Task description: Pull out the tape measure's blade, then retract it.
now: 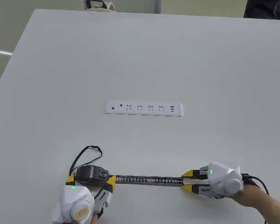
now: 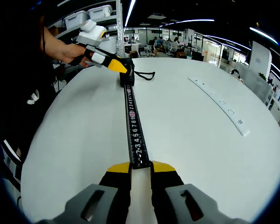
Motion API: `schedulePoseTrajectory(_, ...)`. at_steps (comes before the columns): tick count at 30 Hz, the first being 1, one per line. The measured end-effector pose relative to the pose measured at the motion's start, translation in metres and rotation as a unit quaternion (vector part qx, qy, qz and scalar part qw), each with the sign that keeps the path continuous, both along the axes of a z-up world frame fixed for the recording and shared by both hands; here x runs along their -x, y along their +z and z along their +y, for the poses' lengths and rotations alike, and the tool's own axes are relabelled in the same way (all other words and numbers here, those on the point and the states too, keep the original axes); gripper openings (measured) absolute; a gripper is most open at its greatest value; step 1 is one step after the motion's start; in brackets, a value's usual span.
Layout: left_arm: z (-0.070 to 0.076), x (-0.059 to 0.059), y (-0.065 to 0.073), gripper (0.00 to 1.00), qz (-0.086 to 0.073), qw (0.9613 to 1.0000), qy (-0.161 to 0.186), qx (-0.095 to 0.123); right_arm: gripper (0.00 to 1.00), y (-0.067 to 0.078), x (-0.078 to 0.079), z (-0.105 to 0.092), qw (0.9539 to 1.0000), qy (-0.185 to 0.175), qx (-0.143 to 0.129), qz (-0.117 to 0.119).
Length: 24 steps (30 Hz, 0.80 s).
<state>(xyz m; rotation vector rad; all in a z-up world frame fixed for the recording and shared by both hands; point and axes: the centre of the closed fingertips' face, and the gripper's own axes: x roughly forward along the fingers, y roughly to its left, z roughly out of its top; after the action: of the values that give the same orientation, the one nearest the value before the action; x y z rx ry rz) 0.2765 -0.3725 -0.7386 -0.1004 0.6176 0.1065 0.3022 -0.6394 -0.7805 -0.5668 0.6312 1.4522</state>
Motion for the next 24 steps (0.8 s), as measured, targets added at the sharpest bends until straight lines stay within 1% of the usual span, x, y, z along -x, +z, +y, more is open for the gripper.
schedulePoseTrajectory(6,0.002,0.0,-0.003,0.7,0.002,1.0,0.002,-0.001,0.13,0.001,-0.001,0.0,1.0,0.002,-0.002,-0.005)
schedulePoseTrajectory(8,0.003,-0.001,-0.004,0.69,0.001,1.0,0.004,-0.001,0.13,0.0,-0.002,0.0,1.0,0.0,-0.002,0.0)
schedulePoseTrajectory(9,0.004,-0.001,-0.006,0.69,0.001,1.0,0.005,0.0,0.12,0.0,-0.002,0.0,1.0,0.0,-0.001,0.0)
schedulePoseTrajectory(11,0.005,-0.001,-0.007,0.68,0.0,1.0,0.008,0.002,0.12,0.0,-0.002,0.0,1.0,0.0,0.0,0.0)
schedulePoseTrajectory(13,0.005,-0.001,-0.007,0.68,-0.001,0.9999,0.01,0.004,0.12,-0.001,-0.003,-0.001,1.0,0.001,0.001,-0.002)
schedulePoseTrajectory(15,0.005,-0.001,-0.006,0.67,-0.001,0.9999,0.012,0.002,0.12,-0.001,-0.003,-0.001,1.0,0.0,0.001,0.0)
schedulePoseTrajectory(18,0.006,-0.001,-0.005,0.67,-0.002,0.9998,0.02,0.007,0.12,0.002,-0.002,0.0,1.0,-0.002,0.001,0.0)
schedulePoseTrajectory(21,0.007,-0.001,-0.006,0.65,-0.001,0.9997,0.025,0.007,0.11,0.004,-0.003,0.0,1.0,-0.004,-0.001,-0.002)
schedulePoseTrajectory(23,0.011,-0.001,-0.01,0.63,0.002,0.9996,0.028,0.003,0.11,0.005,-0.003,0.0,1.0,-0.005,-0.002,-0.002)
schedulePoseTrajectory(24,0.014,0.0,-0.009,0.61,0.001,0.9994,0.035,0.001,0.11,0.005,-0.003,0.0,1.0,-0.007,-0.002,-0.001)
